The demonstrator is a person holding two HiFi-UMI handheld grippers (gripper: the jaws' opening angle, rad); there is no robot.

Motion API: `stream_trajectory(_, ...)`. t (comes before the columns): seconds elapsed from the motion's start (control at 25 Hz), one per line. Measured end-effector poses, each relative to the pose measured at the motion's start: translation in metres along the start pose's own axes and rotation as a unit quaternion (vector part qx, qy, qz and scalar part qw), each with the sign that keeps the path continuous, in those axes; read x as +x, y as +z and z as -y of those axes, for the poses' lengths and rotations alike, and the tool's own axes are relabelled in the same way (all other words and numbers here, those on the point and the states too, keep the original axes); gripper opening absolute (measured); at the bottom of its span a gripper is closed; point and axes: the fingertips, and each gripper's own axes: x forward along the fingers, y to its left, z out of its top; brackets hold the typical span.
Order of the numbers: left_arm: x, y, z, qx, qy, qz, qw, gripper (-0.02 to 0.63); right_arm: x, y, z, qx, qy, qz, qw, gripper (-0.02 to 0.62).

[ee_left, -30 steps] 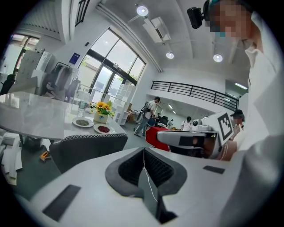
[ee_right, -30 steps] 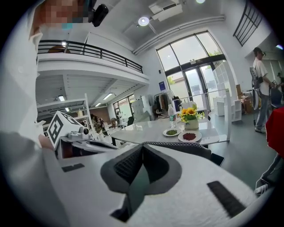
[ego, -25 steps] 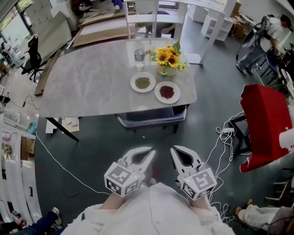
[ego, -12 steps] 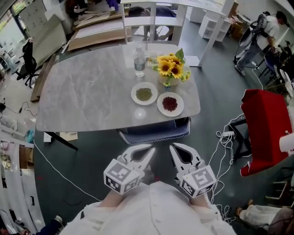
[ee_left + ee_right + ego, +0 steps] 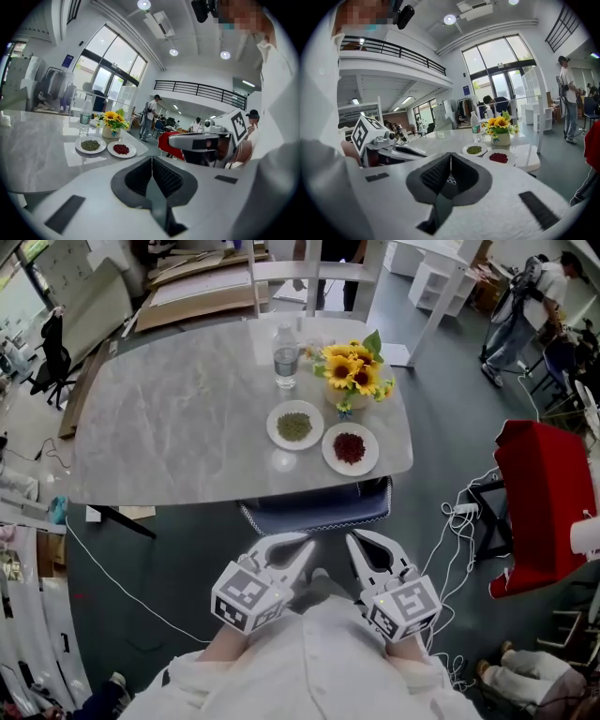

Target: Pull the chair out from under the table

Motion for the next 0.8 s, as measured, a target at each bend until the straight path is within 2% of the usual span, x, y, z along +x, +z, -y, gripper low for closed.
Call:
stream_trajectory(0.24,0.005,0.002,-0.002,0.0,0.027,-0.001,0.9996,0.017,0.001,0.0,0.009,-0.006,0.02,-0.014,1.0,0.003)
stream_trajectory(0.44,0.006,0.005,-0.003,0.019,0.05,0.0,0.9986,0.017,0.002,-0.002,0.021,-0.017,0.028,-0.034,0.999,0.003)
stream_trajectory(0.6,0.009,0.002,-0.009,0.048,0.061,-0.009,0.9969,0.017,0.006,-0.004,0.03,-0.024,0.037,-0.045,0.998,0.003)
stream_trajectory(0.8,0.017,0.001,-0.006,0.082,0.042,-0.018,0.9956,0.018,0.012,-0.006,0.033,-0.065,0.057,-0.063,0.994,0.005)
